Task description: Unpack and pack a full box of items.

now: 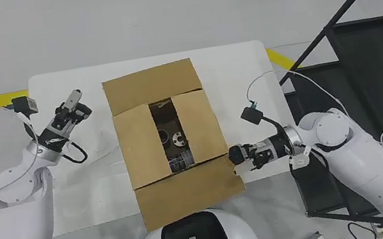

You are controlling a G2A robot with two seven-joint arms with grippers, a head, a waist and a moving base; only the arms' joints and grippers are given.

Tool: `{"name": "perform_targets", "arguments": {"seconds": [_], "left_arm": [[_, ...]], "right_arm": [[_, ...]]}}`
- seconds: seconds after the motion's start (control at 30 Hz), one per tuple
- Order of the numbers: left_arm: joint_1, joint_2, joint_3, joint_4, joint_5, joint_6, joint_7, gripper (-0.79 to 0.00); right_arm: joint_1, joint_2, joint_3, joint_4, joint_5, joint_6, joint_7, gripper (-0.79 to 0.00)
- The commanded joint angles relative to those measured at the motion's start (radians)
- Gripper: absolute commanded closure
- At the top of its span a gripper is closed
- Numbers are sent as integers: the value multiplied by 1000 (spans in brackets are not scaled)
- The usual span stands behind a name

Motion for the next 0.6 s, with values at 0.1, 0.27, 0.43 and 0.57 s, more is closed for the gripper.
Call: {"name": "perform_targets", "arguments": {"seconds": [0.1, 0.27, 0.43, 0.57], "left_arm": [[-78, -5, 43, 128, 6, -42, -25, -785], [-85, -6, 48, 142, -7, -45, -27, -785], [-85, -6, 48, 142, -7, -45, -27, -785], [-80, -6, 49, 139, 2, -40, -20, -785]], "right_arm": [[-48, 18, 39, 3, 86, 32, 32, -785], [-48, 18, 39, 3, 86, 32, 32, -785], [-48, 18, 39, 3, 86, 32, 32, -785], [-52, 17, 41, 6, 82, 44, 4, -785]]}}
